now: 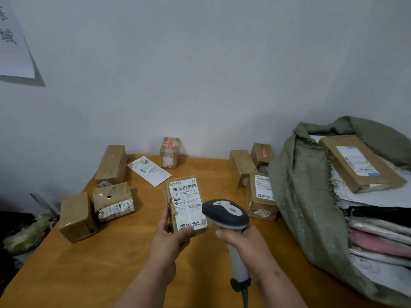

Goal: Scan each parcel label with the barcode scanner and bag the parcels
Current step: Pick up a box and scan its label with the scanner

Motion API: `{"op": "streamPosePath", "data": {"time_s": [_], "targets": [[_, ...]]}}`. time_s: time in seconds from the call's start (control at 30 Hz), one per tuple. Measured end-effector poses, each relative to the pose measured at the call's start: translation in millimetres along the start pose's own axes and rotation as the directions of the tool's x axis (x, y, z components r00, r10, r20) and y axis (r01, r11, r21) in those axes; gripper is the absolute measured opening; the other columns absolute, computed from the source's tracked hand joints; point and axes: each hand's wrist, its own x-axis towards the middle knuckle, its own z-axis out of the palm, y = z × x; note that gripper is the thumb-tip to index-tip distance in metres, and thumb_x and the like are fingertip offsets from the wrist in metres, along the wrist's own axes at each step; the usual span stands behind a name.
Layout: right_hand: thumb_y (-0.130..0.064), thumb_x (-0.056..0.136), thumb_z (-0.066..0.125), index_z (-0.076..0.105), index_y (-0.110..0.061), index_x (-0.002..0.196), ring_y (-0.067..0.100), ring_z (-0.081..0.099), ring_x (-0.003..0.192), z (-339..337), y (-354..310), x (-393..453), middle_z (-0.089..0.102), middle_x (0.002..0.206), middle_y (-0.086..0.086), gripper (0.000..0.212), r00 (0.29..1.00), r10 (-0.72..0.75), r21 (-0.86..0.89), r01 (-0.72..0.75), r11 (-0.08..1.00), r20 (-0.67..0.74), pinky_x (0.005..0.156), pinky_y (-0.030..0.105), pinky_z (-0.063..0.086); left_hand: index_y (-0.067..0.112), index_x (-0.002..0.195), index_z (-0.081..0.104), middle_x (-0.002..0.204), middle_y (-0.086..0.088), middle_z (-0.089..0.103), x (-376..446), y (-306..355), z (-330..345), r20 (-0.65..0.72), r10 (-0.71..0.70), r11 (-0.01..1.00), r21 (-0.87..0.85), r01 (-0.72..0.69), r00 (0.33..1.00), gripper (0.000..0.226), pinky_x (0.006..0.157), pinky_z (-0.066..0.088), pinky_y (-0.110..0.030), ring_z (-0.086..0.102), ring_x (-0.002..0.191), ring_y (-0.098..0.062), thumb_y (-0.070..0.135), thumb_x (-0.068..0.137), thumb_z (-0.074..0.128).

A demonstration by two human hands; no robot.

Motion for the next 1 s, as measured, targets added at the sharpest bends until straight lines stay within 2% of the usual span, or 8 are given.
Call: {"op": "streamPosePath", "data": {"time_s": [0.2,0.33,0.47,0.6,0.67,0.77,0.9,1.0], "targets": [[-0.036,0.071,0.080,0.068,-0.065,0.087,0.006,0.065,0.100,-13,-1,-6,0.074,0.093,-0.026,0.035,0.989,-0.046,0.026,0.050,0.998,-0.143,0.080,0.027,0.047,0.037,0.151,0.035,0.113,0.000,0.073,9,-2,22,0.096,-0.027,0.999,0.021,0.026,0.995,0.094,0.088,0.055,-0.044,0.067,0.107,-0.027,-0.006,0.077,0.076],[-0.027,0.079,0.082,0.075,-0.045,0.093,0.009,0.066,0.102,-42,8,-14,0.076,0.096,-0.020,0.024,0.967,-0.008,0.075,0.028,0.997,-0.255,0.088,0.032,0.051,0.033,0.150,0.037,0.103,0.001,0.076,9,-8,61,0.213,-0.041,0.999,0.034,0.035,0.976,0.089,0.083,0.056,-0.041,0.070,0.101,-0.027,-0.006,0.079,0.074],[-0.028,0.077,0.085,0.074,-0.028,0.104,0.013,0.070,0.093,-87,10,-21,0.077,0.090,-0.013,0.029,0.915,0.013,0.151,0.052,0.987,-0.403,0.077,0.030,0.051,0.027,0.148,0.041,0.105,-0.001,0.076,4,-16,113,0.312,-0.065,0.997,0.067,0.046,0.948,0.082,0.080,0.058,-0.039,0.072,0.098,-0.026,0.001,0.079,0.076],[-0.024,0.078,0.084,0.072,-0.023,0.086,0.015,0.071,0.076,-144,2,-19,0.075,0.074,-0.008,0.015,0.826,-0.001,0.204,0.140,0.969,-0.564,0.066,0.031,0.055,0.025,0.138,0.049,0.105,0.006,0.076,1,-17,185,0.402,-0.031,0.995,0.096,-0.008,0.915,0.067,0.071,0.060,-0.032,0.074,0.092,-0.018,0.011,0.079,0.079],[-0.024,0.079,0.083,0.073,-0.021,0.095,0.011,0.072,0.078,-173,-3,-15,0.076,0.079,-0.006,0.019,0.797,-0.007,0.228,0.181,0.957,-0.604,0.065,0.027,0.057,0.025,0.132,0.052,0.101,0.009,0.076,-3,-17,223,0.436,-0.008,0.993,0.111,-0.045,0.900,0.062,0.069,0.060,-0.030,0.074,0.091,-0.016,0.015,0.078,0.080],[-0.024,0.081,0.081,0.072,-0.026,0.103,0.014,0.072,0.091,-222,-10,-11,0.078,0.090,-0.008,0.024,0.799,-0.028,0.253,0.223,0.941,-0.601,0.079,0.035,0.057,0.030,0.124,0.056,0.105,0.006,0.076,-9,-22,283,0.462,0.016,0.986,0.142,-0.092,0.887,0.054,0.073,0.060,-0.030,0.073,0.094,-0.016,0.024,0.077,0.082],[-0.021,0.085,0.077,0.071,-0.023,0.107,0.016,0.075,0.085,-309,-22,-9,0.079,0.091,-0.004,0.022,0.785,-0.044,0.279,0.271,0.922,-0.617,0.067,0.029,0.056,0.032,0.119,0.057,0.109,0.008,0.072,-25,-37,376,0.495,0.063,0.956,0.219,-0.194,0.867,0.044,0.068,0.059,-0.025,0.073,0.087,-0.008,0.032,0.081,0.079],[-0.018,0.088,0.075,0.072,-0.018,0.112,0.021,0.075,0.088,-370,-30,-4,0.079,0.094,0.000,0.024,0.758,-0.041,0.281,0.291,0.914,-0.651,0.074,0.035,0.058,0.027,0.116,0.056,0.110,0.008,0.070,-36,-49,444,0.501,0.104,0.910,0.301,-0.285,0.859,0.036,0.073,0.060,-0.032,0.072,0.090,-0.011,0.037,0.087,0.074]]}}
